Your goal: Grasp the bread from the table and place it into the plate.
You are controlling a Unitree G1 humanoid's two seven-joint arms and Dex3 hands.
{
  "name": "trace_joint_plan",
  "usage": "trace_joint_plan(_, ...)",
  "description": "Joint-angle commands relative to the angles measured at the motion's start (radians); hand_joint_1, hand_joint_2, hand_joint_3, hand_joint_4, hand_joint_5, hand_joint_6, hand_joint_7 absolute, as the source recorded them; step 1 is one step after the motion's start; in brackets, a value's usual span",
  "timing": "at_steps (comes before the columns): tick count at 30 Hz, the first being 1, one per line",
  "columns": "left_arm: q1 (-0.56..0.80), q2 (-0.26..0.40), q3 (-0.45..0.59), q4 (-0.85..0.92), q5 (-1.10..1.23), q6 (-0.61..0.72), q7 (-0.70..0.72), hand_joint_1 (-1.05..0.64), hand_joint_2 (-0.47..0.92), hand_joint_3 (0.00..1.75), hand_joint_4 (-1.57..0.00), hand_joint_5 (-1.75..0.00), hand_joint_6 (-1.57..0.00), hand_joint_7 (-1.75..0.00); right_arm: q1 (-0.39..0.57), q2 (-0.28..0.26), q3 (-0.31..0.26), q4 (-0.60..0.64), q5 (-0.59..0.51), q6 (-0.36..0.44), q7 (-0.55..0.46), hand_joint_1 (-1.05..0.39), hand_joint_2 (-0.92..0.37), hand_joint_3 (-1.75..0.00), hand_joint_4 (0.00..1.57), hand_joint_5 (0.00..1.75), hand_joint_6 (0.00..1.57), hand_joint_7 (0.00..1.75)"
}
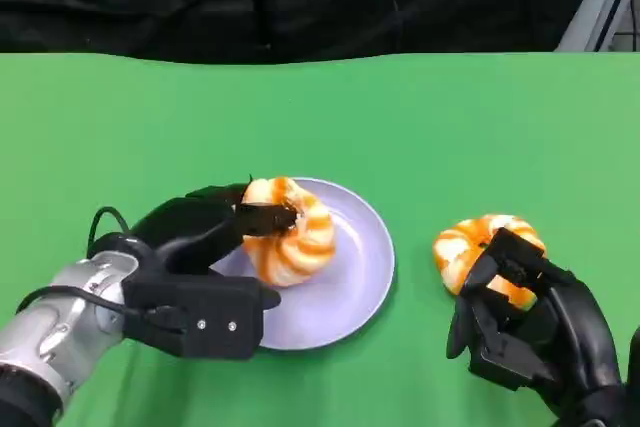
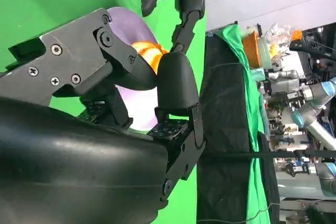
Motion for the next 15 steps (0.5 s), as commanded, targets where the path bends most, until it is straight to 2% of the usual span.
trace_joint_plan(1,0.008,0.032,0.020,-0.085,0.001,0.038,-0.036,-1.05,0.92,0.72,-0.07,-0.01,-0.45,-0.05,-0.004,-0.014,-0.012,-0.001,0.006,-0.006,0.003,-0.09,-0.58,-1.16,0.84,1.75,0.63,1.73)
trace_joint_plan(8,0.027,0.047,0.043,-0.207,-0.012,0.076,-0.074,-1.05,0.92,0.70,-0.07,-0.01,-0.60,-0.06,-0.001,-0.013,-0.010,-0.004,0.004,-0.007,0.002,-0.09,-0.59,-1.15,0.84,1.75,0.62,1.73)
trace_joint_plan(14,0.055,0.047,0.071,-0.278,-0.036,0.097,-0.096,-1.05,0.92,0.68,-0.07,-0.01,-0.67,-0.06,0.000,-0.012,-0.009,-0.004,0.002,-0.011,0.001,-0.10,-0.59,-1.15,0.84,1.75,0.62,1.74)
trace_joint_plan(15,0.060,0.044,0.077,-0.285,-0.045,0.101,-0.098,-1.05,0.92,0.65,-0.11,-0.02,-0.75,-0.07,0.001,-0.011,-0.009,-0.004,0.001,-0.010,-0.001,-0.10,-0.58,-1.15,0.84,1.75,0.62,1.75)
